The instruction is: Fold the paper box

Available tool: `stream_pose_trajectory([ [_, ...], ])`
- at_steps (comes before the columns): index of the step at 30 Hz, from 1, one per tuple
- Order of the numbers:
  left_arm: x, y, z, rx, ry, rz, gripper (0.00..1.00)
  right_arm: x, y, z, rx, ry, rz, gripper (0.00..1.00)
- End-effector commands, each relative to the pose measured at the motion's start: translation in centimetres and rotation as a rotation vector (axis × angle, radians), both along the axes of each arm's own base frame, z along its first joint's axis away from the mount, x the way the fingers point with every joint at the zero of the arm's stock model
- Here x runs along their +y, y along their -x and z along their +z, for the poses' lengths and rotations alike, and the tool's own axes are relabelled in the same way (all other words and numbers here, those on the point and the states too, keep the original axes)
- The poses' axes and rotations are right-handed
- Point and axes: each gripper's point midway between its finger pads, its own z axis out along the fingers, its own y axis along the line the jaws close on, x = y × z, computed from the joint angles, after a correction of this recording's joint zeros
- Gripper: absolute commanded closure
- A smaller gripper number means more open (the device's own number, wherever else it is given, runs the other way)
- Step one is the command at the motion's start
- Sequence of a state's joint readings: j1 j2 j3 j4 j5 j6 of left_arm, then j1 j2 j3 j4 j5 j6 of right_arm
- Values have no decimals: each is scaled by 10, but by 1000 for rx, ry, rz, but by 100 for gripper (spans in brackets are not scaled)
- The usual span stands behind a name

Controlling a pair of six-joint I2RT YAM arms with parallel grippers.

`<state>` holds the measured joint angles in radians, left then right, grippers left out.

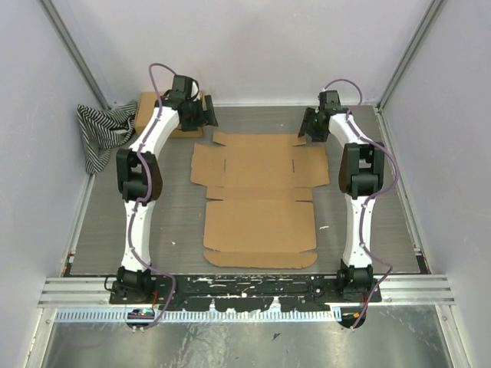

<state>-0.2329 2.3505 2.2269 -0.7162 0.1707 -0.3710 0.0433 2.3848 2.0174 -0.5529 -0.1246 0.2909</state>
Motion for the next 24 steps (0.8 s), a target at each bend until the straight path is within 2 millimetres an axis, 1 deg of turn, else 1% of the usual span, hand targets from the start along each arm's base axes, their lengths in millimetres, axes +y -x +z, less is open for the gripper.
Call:
stream_pose_trajectory([
  [1,-5,-5,-2,4,23,-10,12,14,-9,43,-104,-55,44,40],
  [3,-4,-5,-9,12,20,-11,12,17,-9,42,-105,-66,54,42],
  [4,-6,-5,-11,16,19,-13,12,18,-9,42,-109,-73,60,45],
  [6,-6,-6,-18,23,15,-16,16,20,-10,43,-112,-83,64,48],
  [8,-7,-5,-24,32,5,-23,17,21,-10,43,-113,-91,68,52],
  [12,-5,-5,-36,45,-18,-20,18,23,-11,40,-109,-98,73,56],
  [16,-4,-8,-42,48,-31,-16,20,27,-11,39,-108,-108,88,61],
  [17,-4,-8,-45,54,-35,-18,20,28,-10,41,-109,-115,94,64],
  [24,-2,-10,-49,51,-52,-16,22,36,-7,51,-129,-106,122,72],
])
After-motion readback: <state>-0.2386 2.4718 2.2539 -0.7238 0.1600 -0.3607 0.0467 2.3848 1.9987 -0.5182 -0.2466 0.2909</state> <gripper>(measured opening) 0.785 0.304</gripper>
